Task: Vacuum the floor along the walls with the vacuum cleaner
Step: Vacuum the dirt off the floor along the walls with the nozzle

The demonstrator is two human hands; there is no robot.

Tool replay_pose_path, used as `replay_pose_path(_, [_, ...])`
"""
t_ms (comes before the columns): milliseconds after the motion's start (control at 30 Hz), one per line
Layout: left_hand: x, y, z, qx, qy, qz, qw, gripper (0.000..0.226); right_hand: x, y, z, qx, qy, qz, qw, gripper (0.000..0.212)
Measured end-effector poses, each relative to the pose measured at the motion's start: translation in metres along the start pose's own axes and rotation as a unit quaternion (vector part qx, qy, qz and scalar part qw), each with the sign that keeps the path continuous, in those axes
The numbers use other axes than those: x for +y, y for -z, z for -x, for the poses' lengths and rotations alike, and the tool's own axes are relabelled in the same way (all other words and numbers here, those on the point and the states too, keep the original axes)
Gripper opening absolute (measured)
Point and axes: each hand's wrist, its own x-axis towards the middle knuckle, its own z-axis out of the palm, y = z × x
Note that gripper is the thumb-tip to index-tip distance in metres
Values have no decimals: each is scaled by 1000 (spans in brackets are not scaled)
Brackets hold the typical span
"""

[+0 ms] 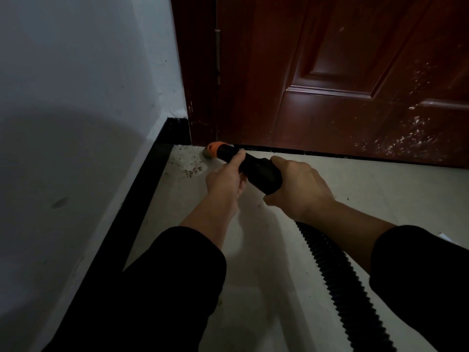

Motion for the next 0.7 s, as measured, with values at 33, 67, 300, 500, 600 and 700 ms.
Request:
replay_pose_path(33, [1, 1, -1, 0, -3, -5, 1000, 39, -1, 0, -1, -2, -1, -1, 1000, 46])
replay_pose_path(67, [1, 1, -2, 1, -5, -9, 1000, 38, -1, 1, -2, -5, -2, -2, 1000, 45])
replay_pose_path(300, [-1, 7, 6, 5, -24, -16, 1000, 23, 0, 0, 1, -14, 11, -3, 1000, 46])
replay_pose_path(500, [-1, 8, 23, 19, -17, -16, 1000, 21, 0, 7, 8, -20, 20, 10, 1000, 46])
replay_pose_path(600, [-2, 8, 30, 28, -13, -22, 999, 22, -1, 10, 14, -28, 22, 15, 999, 48])
replay_pose_path(700, [-2, 9, 37, 32, -10, -17, 999, 21, -3, 13, 20, -32, 26, 19, 999, 48])
